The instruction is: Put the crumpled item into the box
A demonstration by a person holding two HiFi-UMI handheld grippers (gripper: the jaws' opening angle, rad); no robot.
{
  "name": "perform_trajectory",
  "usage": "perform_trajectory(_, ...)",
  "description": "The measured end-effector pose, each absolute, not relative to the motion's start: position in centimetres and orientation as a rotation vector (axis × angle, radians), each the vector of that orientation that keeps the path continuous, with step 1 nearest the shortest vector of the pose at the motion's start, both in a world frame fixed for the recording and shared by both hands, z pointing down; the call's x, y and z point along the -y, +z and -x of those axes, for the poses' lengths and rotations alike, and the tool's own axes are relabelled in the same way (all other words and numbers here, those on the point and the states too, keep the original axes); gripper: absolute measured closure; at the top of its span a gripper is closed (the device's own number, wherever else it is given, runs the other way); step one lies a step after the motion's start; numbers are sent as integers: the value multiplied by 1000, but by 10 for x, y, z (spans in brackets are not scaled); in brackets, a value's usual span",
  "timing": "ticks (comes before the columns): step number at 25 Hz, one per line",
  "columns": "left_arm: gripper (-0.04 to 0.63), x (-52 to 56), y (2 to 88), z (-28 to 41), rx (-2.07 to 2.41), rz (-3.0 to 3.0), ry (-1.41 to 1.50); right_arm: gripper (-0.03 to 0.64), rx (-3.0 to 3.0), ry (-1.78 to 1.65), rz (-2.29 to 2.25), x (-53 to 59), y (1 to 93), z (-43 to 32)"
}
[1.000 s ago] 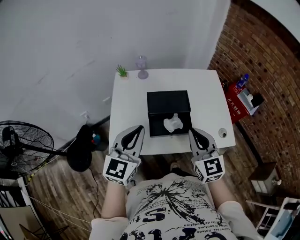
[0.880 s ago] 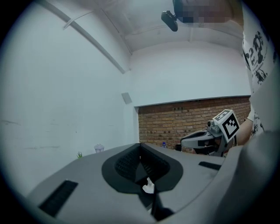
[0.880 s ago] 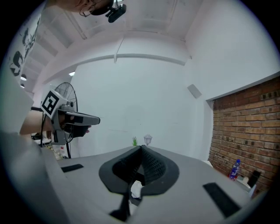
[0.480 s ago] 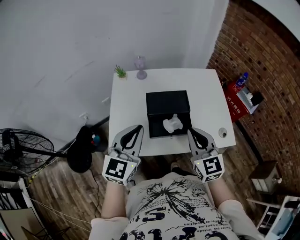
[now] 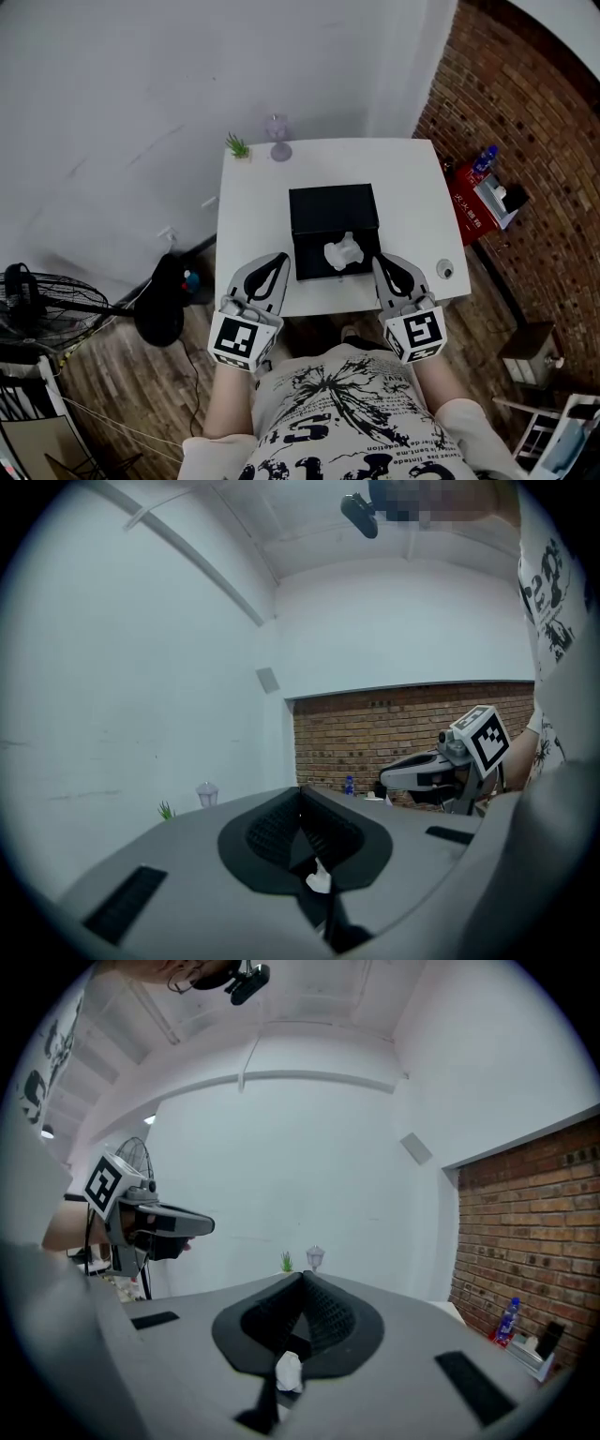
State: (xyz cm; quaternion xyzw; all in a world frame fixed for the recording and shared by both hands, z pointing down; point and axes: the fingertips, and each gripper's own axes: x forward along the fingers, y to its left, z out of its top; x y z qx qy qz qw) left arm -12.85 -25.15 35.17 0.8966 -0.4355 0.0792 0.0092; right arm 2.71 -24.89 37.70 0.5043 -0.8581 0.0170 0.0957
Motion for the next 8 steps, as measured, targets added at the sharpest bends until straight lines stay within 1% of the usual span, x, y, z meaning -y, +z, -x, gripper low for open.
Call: perform_trajectory(8,581,258,352,114,1390,-2785,267,604,2553,53,-1493,258,377,-41)
